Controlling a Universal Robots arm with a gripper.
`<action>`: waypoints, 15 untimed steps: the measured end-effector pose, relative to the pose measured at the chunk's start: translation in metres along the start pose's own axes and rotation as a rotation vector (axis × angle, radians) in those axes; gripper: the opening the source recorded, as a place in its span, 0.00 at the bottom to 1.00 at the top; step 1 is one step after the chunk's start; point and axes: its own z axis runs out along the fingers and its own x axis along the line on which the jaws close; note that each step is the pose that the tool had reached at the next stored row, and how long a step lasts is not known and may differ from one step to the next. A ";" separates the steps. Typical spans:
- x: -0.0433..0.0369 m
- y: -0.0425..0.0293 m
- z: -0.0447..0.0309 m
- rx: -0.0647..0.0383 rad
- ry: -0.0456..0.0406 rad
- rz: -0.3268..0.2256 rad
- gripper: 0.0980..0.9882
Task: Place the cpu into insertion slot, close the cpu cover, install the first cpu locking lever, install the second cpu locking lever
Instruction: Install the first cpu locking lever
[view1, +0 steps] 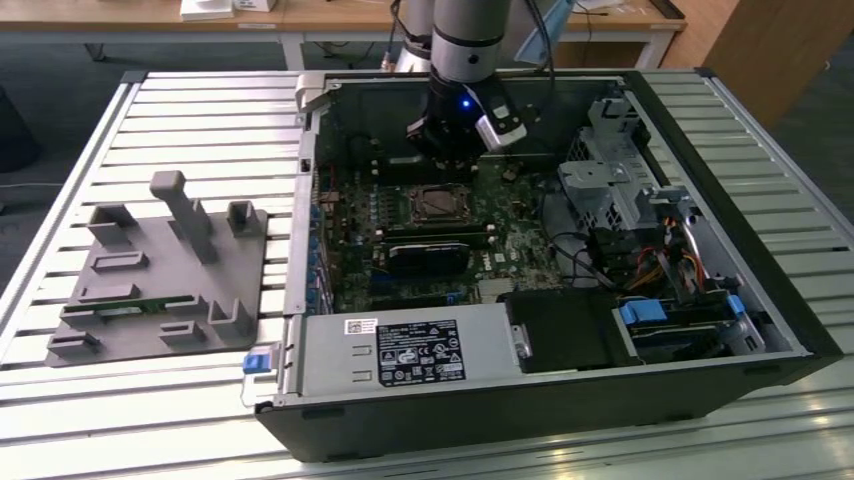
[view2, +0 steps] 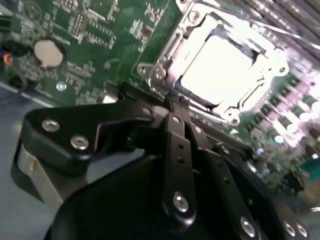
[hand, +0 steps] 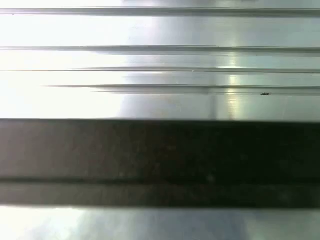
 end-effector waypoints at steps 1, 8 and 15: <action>0.0000 0.0001 -0.0023 0.000 -0.0001 0.000 0.01; 0.0000 -0.0024 -0.0047 0.000 -0.0001 0.000 0.01; 0.0000 -0.0056 -0.0048 0.000 0.0000 0.000 0.01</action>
